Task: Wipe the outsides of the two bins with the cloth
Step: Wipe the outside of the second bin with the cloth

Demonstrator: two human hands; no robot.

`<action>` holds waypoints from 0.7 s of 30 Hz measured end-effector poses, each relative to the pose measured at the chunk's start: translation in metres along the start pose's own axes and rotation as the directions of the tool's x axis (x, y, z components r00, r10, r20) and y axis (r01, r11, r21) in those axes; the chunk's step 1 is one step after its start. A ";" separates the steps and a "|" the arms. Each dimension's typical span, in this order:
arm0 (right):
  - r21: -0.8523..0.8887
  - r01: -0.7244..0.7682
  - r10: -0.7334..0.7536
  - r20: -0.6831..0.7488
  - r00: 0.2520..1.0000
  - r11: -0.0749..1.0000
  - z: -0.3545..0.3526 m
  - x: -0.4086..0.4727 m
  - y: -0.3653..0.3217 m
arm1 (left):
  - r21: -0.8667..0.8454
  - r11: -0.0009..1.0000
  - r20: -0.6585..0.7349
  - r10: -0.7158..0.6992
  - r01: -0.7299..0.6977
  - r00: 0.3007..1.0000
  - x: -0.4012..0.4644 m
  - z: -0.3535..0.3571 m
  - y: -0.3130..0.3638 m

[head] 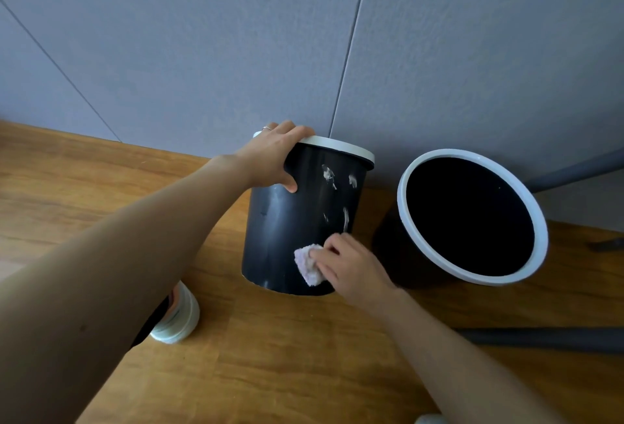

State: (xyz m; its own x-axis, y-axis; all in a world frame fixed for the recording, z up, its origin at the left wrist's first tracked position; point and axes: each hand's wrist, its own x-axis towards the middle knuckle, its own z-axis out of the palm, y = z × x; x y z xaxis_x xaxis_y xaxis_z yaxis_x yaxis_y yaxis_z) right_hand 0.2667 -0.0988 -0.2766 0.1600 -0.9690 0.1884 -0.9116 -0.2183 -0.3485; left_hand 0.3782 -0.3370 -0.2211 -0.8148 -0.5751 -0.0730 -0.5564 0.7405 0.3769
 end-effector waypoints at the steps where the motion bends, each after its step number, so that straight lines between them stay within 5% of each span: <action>1: 0.000 -0.027 0.027 -0.023 0.999 1.000 -0.003 0.006 0.002 | 0.002 1.000 -0.002 0.001 -0.001 1.000 -0.001 0.000 0.000; 7: 0.009 -0.310 0.296 -0.325 0.898 0.951 -0.043 0.087 0.033 | 0.020 1.000 -0.013 0.007 -0.007 1.000 -0.007 0.000 0.001; 11: -0.001 -0.339 0.317 -0.348 0.882 0.941 -0.044 0.094 0.032 | 0.026 1.000 -0.016 0.010 -0.010 1.000 -0.006 0.001 0.001; 17: -0.014 -0.160 0.153 -0.217 0.964 0.987 -0.018 0.041 0.018 | 0.024 1.000 -0.011 0.013 -0.013 1.000 -0.004 0.002 0.000; 21: -0.013 -0.254 0.238 -0.307 0.922 0.967 -0.027 0.059 0.025 | 0.030 0.999 -0.014 0.020 -0.020 1.000 -0.005 0.004 0.001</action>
State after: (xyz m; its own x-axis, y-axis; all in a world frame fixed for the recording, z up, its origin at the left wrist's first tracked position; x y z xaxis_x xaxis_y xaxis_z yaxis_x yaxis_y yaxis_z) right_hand 0.2433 -0.1582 -0.2490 -0.1854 -0.9092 0.3728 -0.9270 0.0360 -0.3732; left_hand 0.3810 -0.3324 -0.2242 -0.8237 -0.5646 -0.0527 -0.5447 0.7620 0.3502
